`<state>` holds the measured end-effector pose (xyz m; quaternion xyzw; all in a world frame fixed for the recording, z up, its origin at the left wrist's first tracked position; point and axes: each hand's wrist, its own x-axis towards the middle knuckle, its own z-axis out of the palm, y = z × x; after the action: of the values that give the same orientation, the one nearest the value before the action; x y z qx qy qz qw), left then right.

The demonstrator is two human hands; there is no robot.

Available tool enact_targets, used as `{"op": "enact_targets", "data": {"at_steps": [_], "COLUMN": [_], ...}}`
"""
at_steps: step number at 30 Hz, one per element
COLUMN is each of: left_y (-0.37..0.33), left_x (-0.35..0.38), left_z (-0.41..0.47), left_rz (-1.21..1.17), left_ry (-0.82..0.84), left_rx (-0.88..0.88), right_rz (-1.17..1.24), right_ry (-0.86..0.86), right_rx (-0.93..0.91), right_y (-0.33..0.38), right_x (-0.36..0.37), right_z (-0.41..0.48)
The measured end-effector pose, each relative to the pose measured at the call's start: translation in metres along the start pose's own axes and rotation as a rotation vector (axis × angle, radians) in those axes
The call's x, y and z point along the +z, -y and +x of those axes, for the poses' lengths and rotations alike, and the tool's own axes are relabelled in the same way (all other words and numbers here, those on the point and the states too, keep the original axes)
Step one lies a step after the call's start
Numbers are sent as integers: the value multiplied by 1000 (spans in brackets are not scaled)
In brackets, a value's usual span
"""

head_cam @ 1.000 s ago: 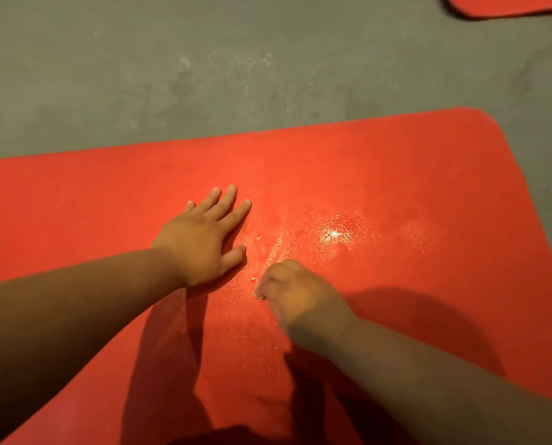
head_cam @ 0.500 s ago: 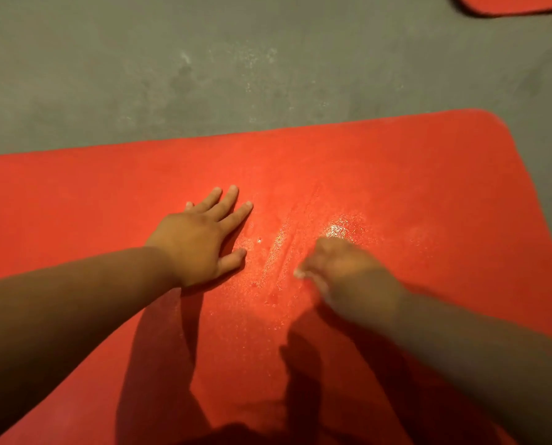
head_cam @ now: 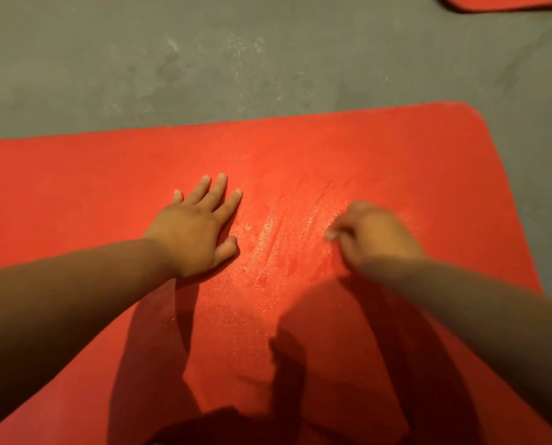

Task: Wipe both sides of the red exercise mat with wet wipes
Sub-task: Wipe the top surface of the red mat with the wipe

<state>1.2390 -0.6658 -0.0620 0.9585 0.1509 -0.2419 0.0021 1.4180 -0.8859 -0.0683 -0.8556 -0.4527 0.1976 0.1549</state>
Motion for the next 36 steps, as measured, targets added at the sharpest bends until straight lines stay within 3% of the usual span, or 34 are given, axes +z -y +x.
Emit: {"op": "enact_targets", "data": {"at_steps": [3, 5, 7, 10, 11, 12, 15, 17, 19, 24, 26, 30, 32, 34, 36], "left_y": [-1, 0, -1, -3, -4, -4, -3, -2, -2, -10, -13, -17, -25, -38, -54], "left_x": [-1, -2, -2, -9, -10, -11, -11, -8, -7, -2, 1, 1, -1, -7, -8], "left_z": [2, 3, 1, 0, 1, 3, 4, 4, 4, 2, 3, 7, 12, 16, 23], "left_rz": [0, 1, -7, -55, -71, -88, -123, -112, -100, -148, -193, -268, -381, -497, -547], "left_ry": [14, 28, 30, 36, 40, 37, 27, 16, 6, 20, -3, -261, -336, -291, -231], "left_rx": [11, 8, -5, -25, -25, -22, -26, -24, -25, -56, -71, 115, 301, 420, 501], "right_rz": [-111, -118, -38, -2, -4, 13, 18, -14, -1, 218, 206, 187, 273, 452, 823], "right_ry": [-224, -263, -176, 116, 153, 144, -80, -221, -218, -49, -65, -297, -163, 59, 117], "right_rx": [293, 370, 259, -138, -176, -101, 351, 511, 490, 202, 236, 640, 663, 624, 706], "right_y": [-36, -26, 6, 50, 46, 35, -13, -29, -11, 68, 56, 14, 20, 40, 54], "right_x": [-29, -21, 2, 26, 23, 16, -18, -31, -20, 36, 31, -9, -15, -11, -16], "right_z": [37, 29, 1, -45, -42, -31, 12, 20, 7, -54, -50, -35, -28, -24, -24]}}
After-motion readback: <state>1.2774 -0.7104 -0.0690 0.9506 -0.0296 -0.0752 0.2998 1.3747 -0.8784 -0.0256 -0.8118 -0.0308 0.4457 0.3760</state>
